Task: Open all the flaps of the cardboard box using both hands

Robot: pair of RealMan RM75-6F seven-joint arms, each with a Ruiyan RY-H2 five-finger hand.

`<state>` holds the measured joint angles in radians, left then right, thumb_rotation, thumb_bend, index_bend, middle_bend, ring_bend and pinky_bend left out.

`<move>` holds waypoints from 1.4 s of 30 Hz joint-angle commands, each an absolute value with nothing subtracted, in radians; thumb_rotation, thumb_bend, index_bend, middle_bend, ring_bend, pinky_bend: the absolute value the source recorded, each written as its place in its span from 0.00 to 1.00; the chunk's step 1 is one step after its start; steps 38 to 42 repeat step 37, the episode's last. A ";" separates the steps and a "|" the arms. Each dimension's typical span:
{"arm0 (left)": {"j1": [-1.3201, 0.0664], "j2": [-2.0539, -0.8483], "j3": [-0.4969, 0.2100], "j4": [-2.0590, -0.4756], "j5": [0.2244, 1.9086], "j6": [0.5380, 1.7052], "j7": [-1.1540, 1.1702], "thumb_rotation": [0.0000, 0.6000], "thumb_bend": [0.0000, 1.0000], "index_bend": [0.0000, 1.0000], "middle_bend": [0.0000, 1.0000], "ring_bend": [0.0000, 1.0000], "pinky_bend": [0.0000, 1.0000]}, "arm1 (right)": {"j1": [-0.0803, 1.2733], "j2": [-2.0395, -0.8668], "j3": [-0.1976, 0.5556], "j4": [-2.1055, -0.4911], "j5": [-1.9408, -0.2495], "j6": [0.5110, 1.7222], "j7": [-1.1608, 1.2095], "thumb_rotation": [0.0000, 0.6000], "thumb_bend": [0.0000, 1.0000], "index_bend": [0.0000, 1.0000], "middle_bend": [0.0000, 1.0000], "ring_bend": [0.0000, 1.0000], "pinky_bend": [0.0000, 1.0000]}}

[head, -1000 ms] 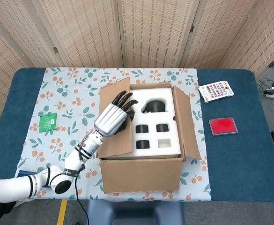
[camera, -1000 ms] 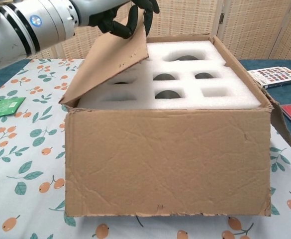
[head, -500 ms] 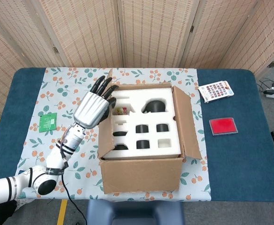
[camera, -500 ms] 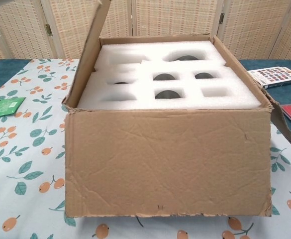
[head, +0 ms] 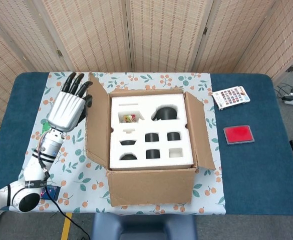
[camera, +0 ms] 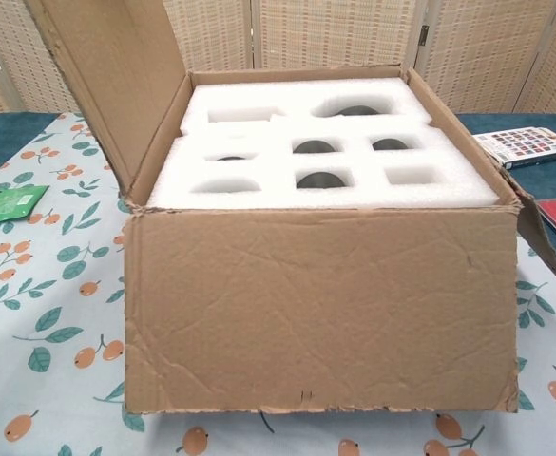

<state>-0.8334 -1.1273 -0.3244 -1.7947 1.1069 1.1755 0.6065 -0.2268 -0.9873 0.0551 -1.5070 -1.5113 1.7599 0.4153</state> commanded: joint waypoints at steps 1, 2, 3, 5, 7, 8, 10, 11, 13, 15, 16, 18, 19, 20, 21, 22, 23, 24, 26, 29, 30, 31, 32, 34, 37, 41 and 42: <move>-0.810 -1.096 -0.314 -1.806 1.075 1.209 0.655 1.00 0.99 0.58 0.22 0.01 0.00 | -0.230 -0.988 0.055 -1.511 -1.515 1.767 0.411 0.72 0.45 0.36 0.02 0.01 0.00; -0.802 -1.086 -0.315 -1.809 1.070 1.223 0.662 1.00 0.99 0.58 0.22 0.01 0.00 | -0.232 -0.989 0.055 -1.513 -1.516 1.772 0.405 0.72 0.45 0.36 0.02 0.01 0.00; -0.796 -1.080 -0.317 -1.812 1.067 1.235 0.665 1.00 1.00 0.58 0.22 0.01 0.00 | -0.233 -0.989 0.055 -1.515 -1.517 1.774 0.401 0.72 0.45 0.36 0.02 0.01 0.00; -0.785 -1.066 -0.322 -1.817 1.063 1.260 0.671 1.00 0.99 0.56 0.22 0.01 0.00 | -0.235 -0.989 0.056 -1.520 -1.519 1.780 0.392 0.72 0.45 0.36 0.02 0.00 0.00; -0.769 -1.047 -0.327 -1.827 1.059 1.285 0.673 1.00 0.99 0.53 0.22 0.01 0.00 | -0.238 -0.990 0.056 -1.526 -1.523 1.788 0.382 0.72 0.45 0.36 0.02 0.00 0.00; -0.760 -1.037 -0.328 -1.835 1.058 1.293 0.668 1.00 0.97 0.51 0.22 0.01 0.00 | -0.239 -0.991 0.056 -1.528 -1.524 1.791 0.376 0.72 0.45 0.36 0.02 0.00 0.00; -0.731 -1.007 -0.319 -1.861 1.060 1.314 0.659 1.00 0.86 0.43 0.21 0.00 0.00 | -0.239 -0.991 0.061 -1.533 -1.523 1.798 0.348 0.73 0.45 0.36 0.02 0.00 0.00; -0.713 -0.993 -0.308 -1.878 1.064 1.324 0.658 1.00 0.79 0.40 0.20 0.00 0.00 | -0.238 -0.990 0.065 -1.536 -1.518 1.799 0.330 0.73 0.45 0.36 0.02 0.00 0.00; -0.661 -0.970 -0.271 -1.924 1.094 1.351 0.630 1.00 0.60 0.31 0.18 0.00 0.00 | -0.229 -0.989 0.077 -1.545 -1.513 1.800 0.286 0.74 0.45 0.35 0.01 0.00 0.00; -0.596 -0.963 -0.214 -1.956 1.143 1.384 0.588 1.00 0.50 0.24 0.17 0.00 0.00 | -0.217 -0.982 0.083 -1.563 -1.508 1.784 0.239 0.75 0.45 0.32 0.01 0.00 0.00; -0.565 -0.968 -0.185 -1.960 1.170 1.402 0.569 1.00 0.47 0.21 0.16 0.00 0.00 | -0.212 -0.978 0.085 -1.572 -1.504 1.775 0.212 0.76 0.45 0.29 0.00 0.00 0.00; -0.490 -0.997 -0.116 -1.955 1.236 1.444 0.501 1.00 0.41 0.16 0.14 0.00 0.01 | -0.198 -0.976 0.089 -1.597 -1.497 1.756 0.139 0.78 0.45 0.25 0.00 0.00 0.00; -0.459 -1.015 -0.087 -1.940 1.270 1.459 0.456 1.00 0.39 0.15 0.13 0.00 0.00 | -0.193 -0.976 0.090 -1.610 -1.495 1.749 0.116 0.78 0.45 0.24 0.00 0.00 0.00; -0.421 -1.041 -0.050 -1.906 1.317 1.476 0.387 1.00 0.38 0.14 0.13 0.00 0.00 | -0.186 -0.977 0.090 -1.625 -1.497 1.740 0.089 0.78 0.45 0.23 0.00 0.00 0.00; -0.396 -1.061 -0.023 -1.871 1.355 1.483 0.322 1.00 0.37 0.14 0.13 0.00 0.00 | -0.181 -0.978 0.089 -1.635 -1.498 1.734 0.069 0.78 0.45 0.22 0.00 0.00 0.00; -0.374 -1.078 0.001 -1.827 1.389 1.488 0.255 1.00 0.35 0.14 0.13 0.00 0.00 | -0.178 -0.981 0.089 -1.643 -1.502 1.732 0.050 0.78 0.45 0.22 0.00 0.00 0.00; -0.345 -1.103 0.025 -1.760 1.421 1.502 0.177 1.00 0.35 0.14 0.13 0.00 0.00 | -0.173 -0.987 0.089 -1.650 -1.509 1.734 0.024 0.78 0.45 0.22 0.00 0.00 0.00; -0.324 -1.123 0.035 -1.711 1.428 1.511 0.135 1.00 0.34 0.14 0.13 0.00 0.00 | -0.171 -0.993 0.090 -1.652 -1.514 1.737 0.005 0.78 0.45 0.22 0.00 0.00 0.00; -0.294 -1.153 0.051 -1.637 1.425 1.513 0.082 1.00 0.32 0.14 0.13 0.00 0.00 | -0.168 -1.007 0.092 -1.655 -1.517 1.744 -0.035 0.78 0.45 0.21 0.00 0.00 0.00; -0.256 -1.182 0.063 -1.556 1.431 1.518 0.001 1.00 0.29 0.13 0.12 0.00 0.00 | -0.156 -1.018 0.091 -1.672 -1.515 1.727 -0.095 0.79 0.45 0.17 0.00 0.00 0.00; -0.247 -1.188 0.066 -1.535 1.433 1.518 -0.027 1.00 0.29 0.13 0.12 0.00 0.00 | -0.151 -1.020 0.092 -1.681 -1.517 1.723 -0.103 0.79 0.45 0.15 0.00 0.00 0.00; -0.235 -1.193 0.070 -1.508 1.435 1.515 -0.066 1.00 0.29 0.13 0.12 0.00 0.00 | -0.145 -1.023 0.093 -1.688 -1.523 1.719 -0.115 0.80 0.45 0.13 0.00 0.00 0.00; -0.229 -1.192 0.072 -1.489 1.432 1.502 -0.094 1.00 0.28 0.12 0.11 0.00 0.00 | -0.137 -1.026 0.093 -1.692 -1.530 1.712 -0.127 0.80 0.45 0.12 0.00 0.00 0.00; -0.222 -1.175 0.070 -1.482 1.429 1.495 -0.104 1.00 0.28 0.11 0.09 0.00 0.00 | -0.124 -1.033 0.093 -1.693 -1.539 1.698 -0.138 0.80 0.45 0.11 0.00 0.00 0.00; -0.195 -1.176 0.053 -1.471 1.431 1.538 -0.093 1.00 0.27 0.10 0.08 0.00 0.00 | -0.102 -1.042 0.090 -1.696 -1.543 1.664 -0.152 0.80 0.45 0.10 0.00 0.00 0.00; -0.195 -1.176 0.053 -1.471 1.431 1.538 -0.093 1.00 0.27 0.10 0.08 0.00 0.00 | -0.102 -1.042 0.090 -1.696 -1.543 1.664 -0.152 0.80 0.45 0.10 0.00 0.00 0.00; -0.195 -1.176 0.053 -1.471 1.431 1.538 -0.093 1.00 0.27 0.10 0.08 0.00 0.00 | -0.102 -1.042 0.090 -1.696 -1.543 1.664 -0.152 0.80 0.45 0.10 0.00 0.00 0.00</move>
